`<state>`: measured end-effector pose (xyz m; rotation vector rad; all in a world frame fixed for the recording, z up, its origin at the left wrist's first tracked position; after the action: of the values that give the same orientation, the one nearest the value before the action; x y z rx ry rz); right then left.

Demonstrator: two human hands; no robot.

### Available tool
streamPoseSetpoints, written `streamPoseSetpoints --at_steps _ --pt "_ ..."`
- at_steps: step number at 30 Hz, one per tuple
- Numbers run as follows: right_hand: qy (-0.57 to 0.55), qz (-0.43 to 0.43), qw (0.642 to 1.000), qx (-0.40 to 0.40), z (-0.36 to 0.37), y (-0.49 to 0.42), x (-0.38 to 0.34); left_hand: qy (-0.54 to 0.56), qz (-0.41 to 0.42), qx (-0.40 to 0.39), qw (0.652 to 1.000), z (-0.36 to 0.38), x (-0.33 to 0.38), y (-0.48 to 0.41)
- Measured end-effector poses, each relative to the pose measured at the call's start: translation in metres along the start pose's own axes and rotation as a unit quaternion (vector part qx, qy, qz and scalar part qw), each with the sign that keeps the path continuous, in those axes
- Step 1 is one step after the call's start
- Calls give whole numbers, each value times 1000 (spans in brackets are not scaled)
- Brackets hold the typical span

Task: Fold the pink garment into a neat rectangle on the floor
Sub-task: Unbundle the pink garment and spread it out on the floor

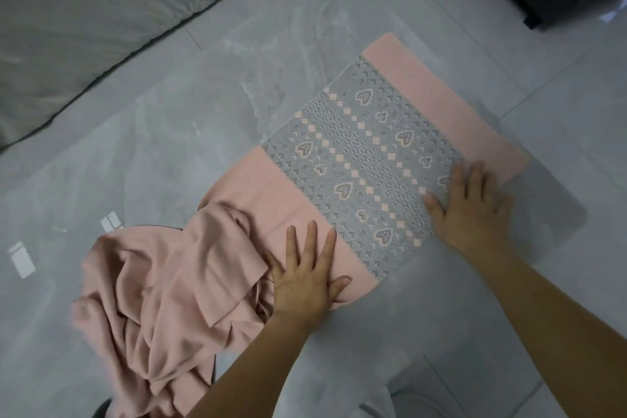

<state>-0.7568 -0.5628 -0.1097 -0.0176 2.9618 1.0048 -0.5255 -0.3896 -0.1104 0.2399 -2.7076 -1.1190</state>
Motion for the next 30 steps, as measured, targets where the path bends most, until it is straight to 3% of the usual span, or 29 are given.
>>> streamPoseSetpoints --at_steps 4,8,12,16,19,23,26,30 --pt "-29 -26 999 6 0 10 -29 92 39 49 994 -25 2 15" --pt "16 -186 982 30 16 58 -100 135 61 146 978 -68 -27 45" --pt "38 -338 940 21 38 132 -184 151 -9 185 971 -90 -108 74" --pt "14 -398 916 35 47 197 -267 144 -86 159 973 -74 -197 101" --pt "33 -392 919 24 65 227 -308 105 -102 127 981 -60 -243 103" --pt "24 -315 949 16 99 232 -318 8 -2 89 996 -66 -250 84" --pt "-41 -264 962 54 109 234 -312 -29 58 48 997 -62 -243 68" --pt "-170 -135 966 142 113 240 -291 -64 103 38 992 -59 -240 49"
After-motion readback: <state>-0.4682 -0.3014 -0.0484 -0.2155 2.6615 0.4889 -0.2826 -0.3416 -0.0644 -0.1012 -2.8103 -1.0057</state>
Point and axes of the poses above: each hand's wrist, its own y-axis away from the middle knuckle, its own z-axis out of the palm, x = y × z, the point moved 5 cm from there along -y, towards the middle knuckle, and after that the axes turned 13 degrees about -x, right-handed, at the moved point
